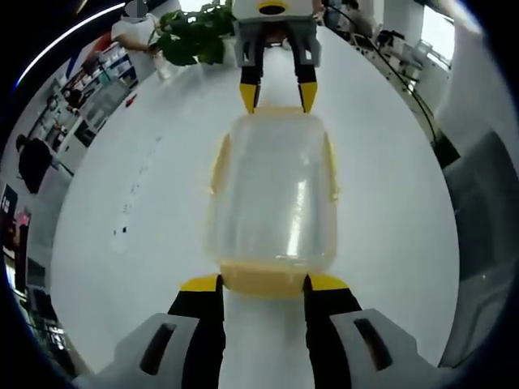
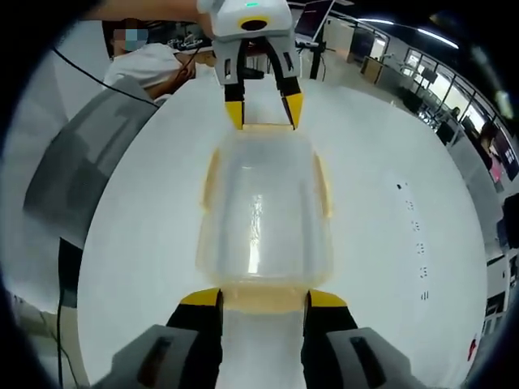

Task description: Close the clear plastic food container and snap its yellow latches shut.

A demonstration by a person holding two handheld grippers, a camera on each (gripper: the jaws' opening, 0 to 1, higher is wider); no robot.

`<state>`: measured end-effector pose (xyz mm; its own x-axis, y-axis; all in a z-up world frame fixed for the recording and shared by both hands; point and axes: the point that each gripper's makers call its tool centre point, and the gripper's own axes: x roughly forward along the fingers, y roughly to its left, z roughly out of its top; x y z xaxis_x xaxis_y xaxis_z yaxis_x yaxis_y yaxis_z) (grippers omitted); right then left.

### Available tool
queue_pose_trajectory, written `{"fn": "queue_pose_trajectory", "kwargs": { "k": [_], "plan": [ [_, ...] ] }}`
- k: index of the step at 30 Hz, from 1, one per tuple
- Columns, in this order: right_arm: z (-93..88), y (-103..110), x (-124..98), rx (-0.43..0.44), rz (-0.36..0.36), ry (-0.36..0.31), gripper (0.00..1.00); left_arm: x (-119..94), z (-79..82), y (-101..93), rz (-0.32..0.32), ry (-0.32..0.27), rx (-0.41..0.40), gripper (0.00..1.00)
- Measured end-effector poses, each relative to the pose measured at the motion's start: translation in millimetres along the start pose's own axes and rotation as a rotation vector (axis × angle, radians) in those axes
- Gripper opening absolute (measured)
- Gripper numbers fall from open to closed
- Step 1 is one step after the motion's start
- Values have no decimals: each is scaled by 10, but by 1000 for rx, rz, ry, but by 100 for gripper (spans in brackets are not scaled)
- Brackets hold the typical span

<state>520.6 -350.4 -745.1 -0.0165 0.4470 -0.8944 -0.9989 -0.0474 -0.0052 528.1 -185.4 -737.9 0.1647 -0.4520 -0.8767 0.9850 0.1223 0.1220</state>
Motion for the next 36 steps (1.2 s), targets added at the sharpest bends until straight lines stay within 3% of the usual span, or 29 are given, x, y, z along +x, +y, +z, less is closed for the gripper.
{"fn": "queue_pose_trajectory", "kwargs": {
  "k": [14, 17, 27, 33, 36],
  "plan": [
    [-13, 7, 18, -18, -7, 17, 38, -5, 0, -15, -10, 0, -3, 37],
    [-33, 25, 26, -23, -9, 21, 39, -13, 7, -30, -5, -3, 29, 36],
    [-91, 75, -45, 22, -12, 5, 47, -49, 18, -60, -13, -23, -12, 40],
    [-14, 60, -182, 118, -34, -79, 48, -152, 105, -74, -23, -67, -71, 41],
    [76, 24, -273, 220, -50, -149, 46, -205, 186, -38, -12, -117, -150, 41]
  ]
}}
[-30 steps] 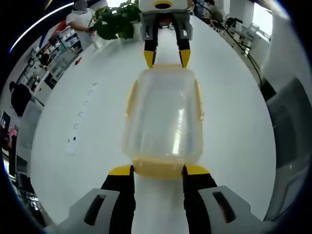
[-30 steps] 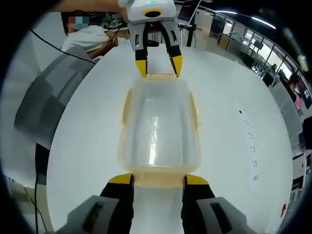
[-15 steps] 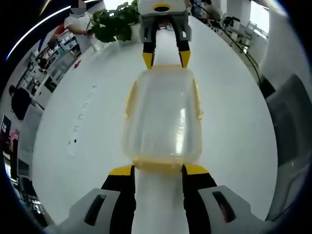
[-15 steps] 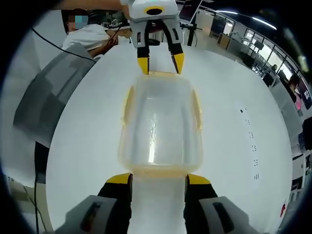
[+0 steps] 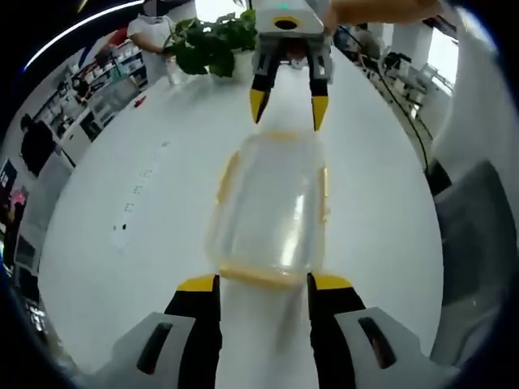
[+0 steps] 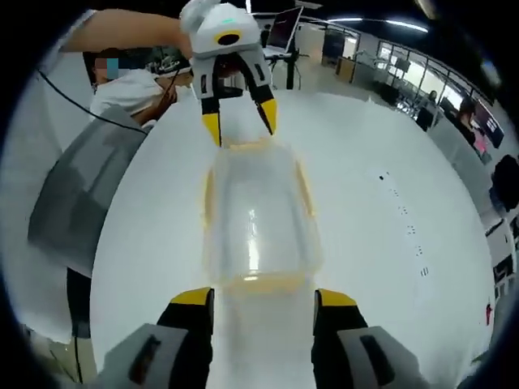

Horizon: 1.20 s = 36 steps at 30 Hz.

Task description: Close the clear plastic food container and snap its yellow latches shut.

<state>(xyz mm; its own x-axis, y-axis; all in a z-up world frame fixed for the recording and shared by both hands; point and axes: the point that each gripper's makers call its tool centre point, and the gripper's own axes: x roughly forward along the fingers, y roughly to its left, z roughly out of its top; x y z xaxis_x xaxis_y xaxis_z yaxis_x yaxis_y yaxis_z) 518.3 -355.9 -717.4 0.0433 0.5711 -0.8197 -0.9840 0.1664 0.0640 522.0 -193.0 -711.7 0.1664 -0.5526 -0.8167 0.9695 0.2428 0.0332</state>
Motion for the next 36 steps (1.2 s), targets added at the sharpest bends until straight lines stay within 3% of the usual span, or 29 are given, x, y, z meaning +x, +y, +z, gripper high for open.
{"fn": "queue_pose_trajectory", "kwargs": {
  "k": [3, 5, 9, 12, 16, 19, 21, 24, 28, 31, 36],
  "plan": [
    [77, -21, -49, 73, -24, -42, 45, -28, 21, -31, -18, -16, -98, 43],
    [109, -80, -66, 101, -73, -56, 46, -26, 6, -9, -9, -9, -101, 42],
    [136, -89, -43, 166, -105, -59, 46, 1, -39, -9, 16, 25, -167, 43],
    [155, -98, -18, 263, -119, -74, 45, 19, 29, -3, 22, -20, -288, 44],
    [268, -86, -1, 423, -100, -156, 47, 9, 82, 39, 48, -55, -399, 43],
    [232, -96, 20, 501, -124, -148, 46, 36, 91, 24, 42, -66, -489, 43],
    [187, -101, 36, 542, -137, -135, 45, 60, 87, 9, 46, -63, -484, 42],
    [197, -107, 60, 651, -139, -184, 46, 103, 26, -5, 75, -34, -506, 41],
    [160, -102, 101, 708, -149, -191, 45, 152, -49, -12, 101, -23, -602, 40],
    [151, -71, 132, 752, -143, -195, 45, 170, 6, -35, 83, -79, -705, 37],
    [164, -81, 150, 809, -153, -216, 43, 178, -13, -44, 80, -105, -772, 38]
  ]
}}
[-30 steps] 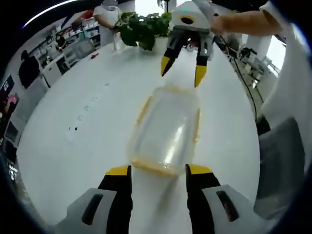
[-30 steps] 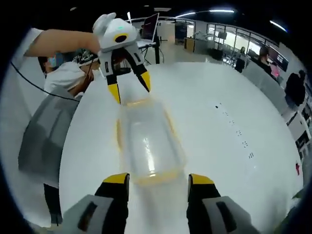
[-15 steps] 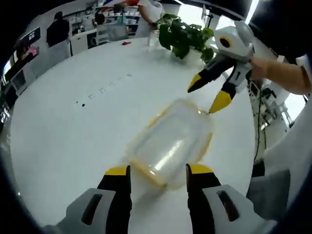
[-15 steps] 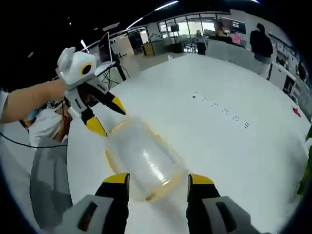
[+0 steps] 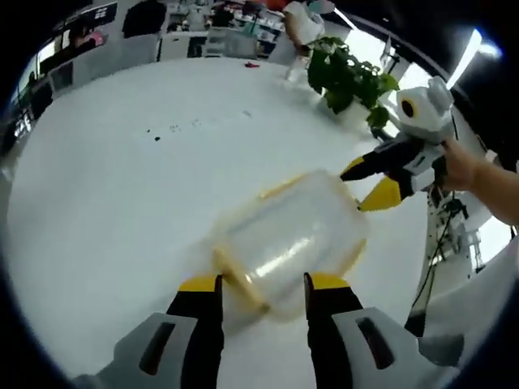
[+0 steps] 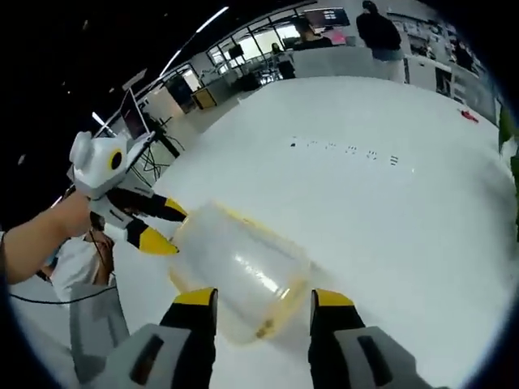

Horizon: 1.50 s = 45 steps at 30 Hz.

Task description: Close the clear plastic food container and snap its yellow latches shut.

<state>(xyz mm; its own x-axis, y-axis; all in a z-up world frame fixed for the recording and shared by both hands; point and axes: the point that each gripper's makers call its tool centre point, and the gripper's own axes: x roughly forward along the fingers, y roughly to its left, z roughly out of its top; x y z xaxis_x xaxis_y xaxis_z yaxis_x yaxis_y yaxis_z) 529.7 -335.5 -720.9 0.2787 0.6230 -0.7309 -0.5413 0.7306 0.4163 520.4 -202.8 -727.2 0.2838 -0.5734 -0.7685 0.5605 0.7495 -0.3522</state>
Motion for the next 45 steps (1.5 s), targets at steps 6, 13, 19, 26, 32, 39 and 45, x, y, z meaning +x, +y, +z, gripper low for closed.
{"fn": "queue_pose_trajectory", "kwargs": {
  "k": [6, 13, 19, 26, 32, 39, 45],
  "plan": [
    [-85, -2, 65, 42, -5, 34, 39, 16, -36, -10, -11, -8, -43, 37],
    [-169, -20, 101, 14, -20, 64, 36, 23, -40, -28, -35, -11, -52, 35],
    [-154, -6, 113, 28, -29, 62, 35, 32, -48, -50, -55, -6, -45, 32],
    [-139, 9, 115, 30, -31, 51, 33, 54, -52, -43, -74, -53, -61, 30],
    [-151, 17, 123, 31, -25, 62, 32, 76, -41, -9, -92, -17, -70, 30],
    [-111, 24, 138, 36, -24, 57, 30, 35, -21, -41, -64, -44, -60, 29],
    [-146, 33, 134, 49, -28, 40, 31, 21, -27, -44, -65, -43, -66, 30]
  ]
}}
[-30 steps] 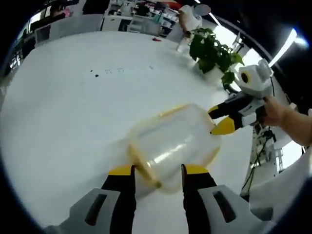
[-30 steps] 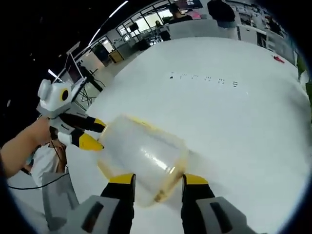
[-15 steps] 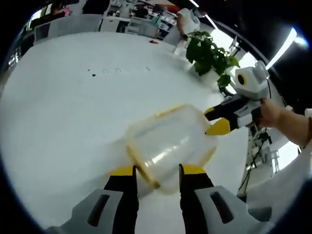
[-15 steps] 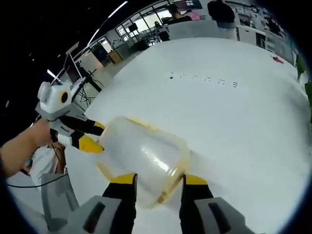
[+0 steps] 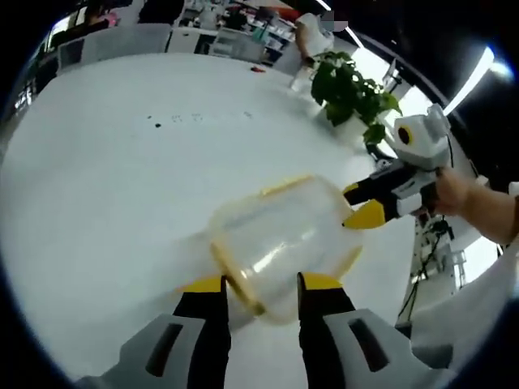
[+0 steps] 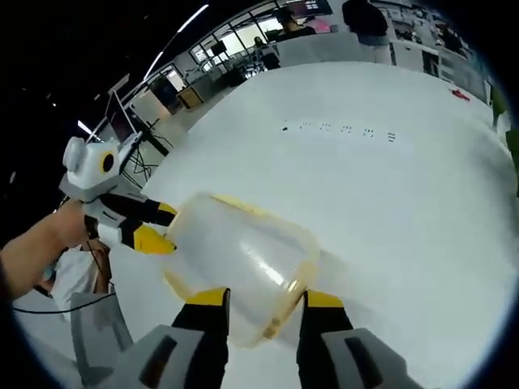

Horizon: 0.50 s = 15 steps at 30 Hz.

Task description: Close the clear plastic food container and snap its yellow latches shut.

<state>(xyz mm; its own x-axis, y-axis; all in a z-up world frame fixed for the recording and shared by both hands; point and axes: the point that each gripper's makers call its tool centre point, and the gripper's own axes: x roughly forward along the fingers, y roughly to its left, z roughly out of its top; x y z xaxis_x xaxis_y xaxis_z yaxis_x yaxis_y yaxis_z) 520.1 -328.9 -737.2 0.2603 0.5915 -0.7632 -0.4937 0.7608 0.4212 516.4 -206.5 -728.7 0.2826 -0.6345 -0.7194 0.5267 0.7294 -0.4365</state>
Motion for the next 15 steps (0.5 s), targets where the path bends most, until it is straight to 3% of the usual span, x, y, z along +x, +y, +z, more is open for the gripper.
{"fn": "queue_pose_trajectory", "kwargs": {
  "k": [15],
  "plan": [
    [-58, 31, -1, 19, -22, 23, 35, 16, 3, 40, 12, 12, -11, 32]
  ]
}}
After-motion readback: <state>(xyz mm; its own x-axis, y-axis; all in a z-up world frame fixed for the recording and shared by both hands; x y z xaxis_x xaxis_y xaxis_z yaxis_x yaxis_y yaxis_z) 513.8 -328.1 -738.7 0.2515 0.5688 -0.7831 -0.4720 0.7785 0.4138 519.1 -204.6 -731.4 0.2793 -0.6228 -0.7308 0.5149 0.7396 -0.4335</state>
